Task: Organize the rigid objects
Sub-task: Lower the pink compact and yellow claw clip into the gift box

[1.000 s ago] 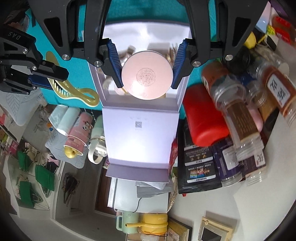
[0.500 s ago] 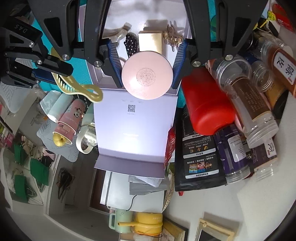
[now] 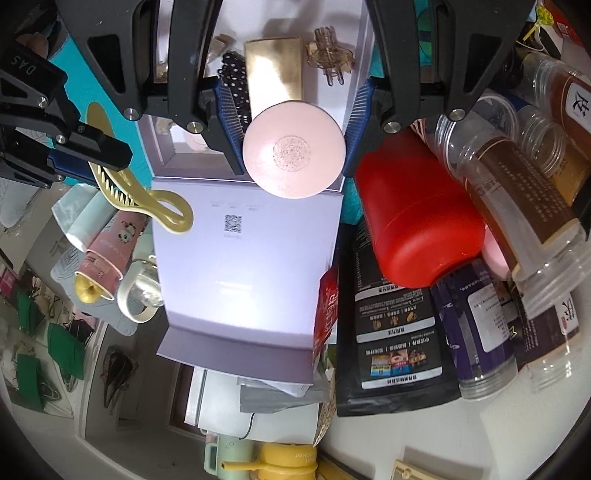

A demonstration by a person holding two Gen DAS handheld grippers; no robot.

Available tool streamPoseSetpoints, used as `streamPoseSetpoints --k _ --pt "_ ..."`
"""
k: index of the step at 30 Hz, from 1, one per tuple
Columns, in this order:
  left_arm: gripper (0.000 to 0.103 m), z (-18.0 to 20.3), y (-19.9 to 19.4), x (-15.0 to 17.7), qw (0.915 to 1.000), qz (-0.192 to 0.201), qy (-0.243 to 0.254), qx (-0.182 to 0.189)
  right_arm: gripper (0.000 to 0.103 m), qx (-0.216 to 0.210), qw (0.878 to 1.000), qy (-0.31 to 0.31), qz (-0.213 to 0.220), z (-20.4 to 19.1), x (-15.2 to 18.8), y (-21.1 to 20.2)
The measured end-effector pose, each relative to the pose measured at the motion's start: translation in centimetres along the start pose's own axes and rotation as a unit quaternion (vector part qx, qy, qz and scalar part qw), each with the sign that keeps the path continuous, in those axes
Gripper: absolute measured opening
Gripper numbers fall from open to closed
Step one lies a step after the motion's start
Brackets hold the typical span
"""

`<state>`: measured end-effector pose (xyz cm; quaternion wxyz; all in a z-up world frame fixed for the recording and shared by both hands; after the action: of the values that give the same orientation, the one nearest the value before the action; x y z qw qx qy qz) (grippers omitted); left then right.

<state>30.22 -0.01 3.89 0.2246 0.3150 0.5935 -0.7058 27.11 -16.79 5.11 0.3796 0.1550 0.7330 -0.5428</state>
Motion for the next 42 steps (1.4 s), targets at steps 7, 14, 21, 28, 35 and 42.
streamPoseSetpoints --k 7,14,21,28,35,42 --pt "0.051 -0.2 2.2 0.4 0.9997 -0.023 -0.001 -0.002 0.020 0.003 1.000 0.020 -0.012 0.9 0.4 2.2" --pt "0.051 0.7 3.9 0.9 0.9989 -0.044 0.014 0.009 0.020 0.009 0.999 0.027 -0.044 2.0 1.3 4.5" --pt "0.051 0.5 5.6 1.6 0.9965 -0.078 0.010 0.025 0.020 0.003 0.997 0.037 -0.069 2.7 2.1 6.2" --pt "0.051 0.5 6.5 2.0 0.9949 -0.097 0.016 0.023 0.020 -0.008 0.995 0.044 -0.085 3.2 2.6 7.0" --pt "0.051 0.8 6.7 2.2 0.9945 -0.099 0.022 0.023 0.020 0.000 0.993 0.054 -0.105 3.8 3.1 8.2" --pt "0.051 1.4 7.1 2.3 0.9942 -0.102 0.031 0.020 0.020 0.026 0.993 0.037 -0.112 3.4 3.5 9.2"
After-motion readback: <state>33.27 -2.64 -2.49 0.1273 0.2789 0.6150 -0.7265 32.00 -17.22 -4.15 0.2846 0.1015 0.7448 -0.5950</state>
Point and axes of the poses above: each gripper's, at about its wrist camera, not at the fingertips, and y roughly the way its jaws point, z to its right, x to its underside, the point moved 1 cm from there along y, roughly the way its jaws point, and after that the axes turned 1 degree about -z, right-handed, at the moved point
